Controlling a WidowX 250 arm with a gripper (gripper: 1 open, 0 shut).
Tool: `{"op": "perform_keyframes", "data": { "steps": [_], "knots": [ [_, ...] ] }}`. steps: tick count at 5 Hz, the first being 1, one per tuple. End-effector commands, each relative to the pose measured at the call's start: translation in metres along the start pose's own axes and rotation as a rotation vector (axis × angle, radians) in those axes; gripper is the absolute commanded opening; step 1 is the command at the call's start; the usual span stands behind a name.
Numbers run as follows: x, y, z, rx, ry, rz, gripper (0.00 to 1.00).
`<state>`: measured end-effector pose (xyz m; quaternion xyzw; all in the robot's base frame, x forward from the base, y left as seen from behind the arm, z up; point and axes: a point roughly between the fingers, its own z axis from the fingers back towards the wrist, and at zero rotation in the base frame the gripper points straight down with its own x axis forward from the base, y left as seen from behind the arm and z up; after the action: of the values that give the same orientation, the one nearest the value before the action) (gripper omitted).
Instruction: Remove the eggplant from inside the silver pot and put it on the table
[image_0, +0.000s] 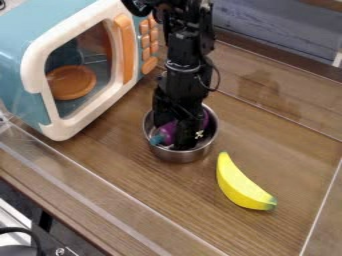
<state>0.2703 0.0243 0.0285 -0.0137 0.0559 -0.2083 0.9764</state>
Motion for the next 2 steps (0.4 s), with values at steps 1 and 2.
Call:
{"op": "perform_keyframes", "data": {
  "steps": [1, 2],
  "knots": [
    [0.0055, 0.0075, 0.0125, 0.018, -0.042, 0.015, 0.0],
    [0.0053, 0.0075, 0.0158, 0.014, -0.045, 0.023, 0.0]
  ]
}}
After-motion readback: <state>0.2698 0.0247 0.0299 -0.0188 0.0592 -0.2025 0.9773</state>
